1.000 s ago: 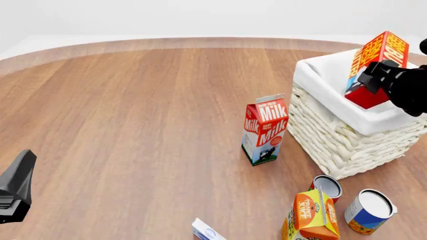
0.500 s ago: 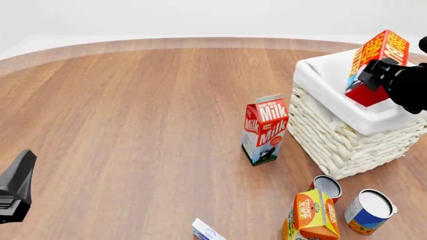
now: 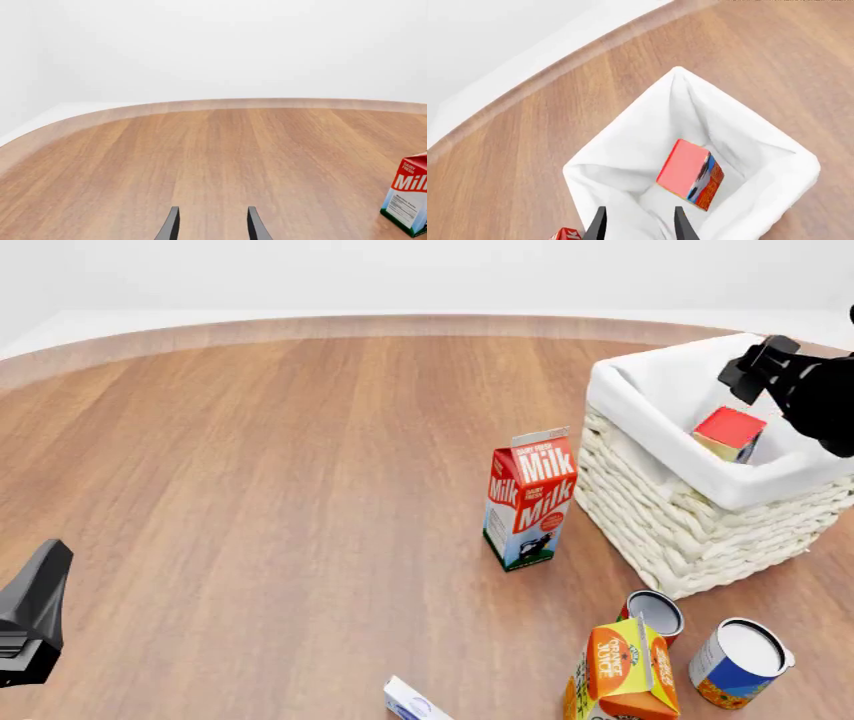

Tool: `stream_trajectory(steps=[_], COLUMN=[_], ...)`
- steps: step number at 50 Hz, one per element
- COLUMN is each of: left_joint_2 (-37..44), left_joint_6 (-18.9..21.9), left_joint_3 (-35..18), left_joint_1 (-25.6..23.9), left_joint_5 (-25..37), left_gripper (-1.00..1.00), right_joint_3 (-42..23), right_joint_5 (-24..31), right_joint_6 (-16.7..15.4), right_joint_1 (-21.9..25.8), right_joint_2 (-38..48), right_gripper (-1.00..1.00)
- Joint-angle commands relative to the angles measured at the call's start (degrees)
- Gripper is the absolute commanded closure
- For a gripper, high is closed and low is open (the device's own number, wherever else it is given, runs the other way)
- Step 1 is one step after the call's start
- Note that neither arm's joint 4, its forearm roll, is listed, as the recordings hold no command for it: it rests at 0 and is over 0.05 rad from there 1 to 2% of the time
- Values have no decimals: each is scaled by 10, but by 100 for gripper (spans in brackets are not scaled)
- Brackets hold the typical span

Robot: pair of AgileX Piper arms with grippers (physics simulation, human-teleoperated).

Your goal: Pick up the cream cheese box and the butter, and put them in the basket.

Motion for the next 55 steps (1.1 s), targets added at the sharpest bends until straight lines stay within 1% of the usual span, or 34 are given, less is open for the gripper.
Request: stream_trajectory(steps=[1, 55], left_joint_2=[0, 0], left_joint_6=[0, 0], left_joint_3=[0, 0], left_joint_1=[0, 0], left_joint_5=[0, 0], left_gripper=[-100, -100], right_joint_3=[-1, -1], right_joint_5=[1, 1], right_joint_6=[-1, -1], right_joint_1=[1, 1], right_joint_2=[-2, -2], right_gripper=[-100, -100])
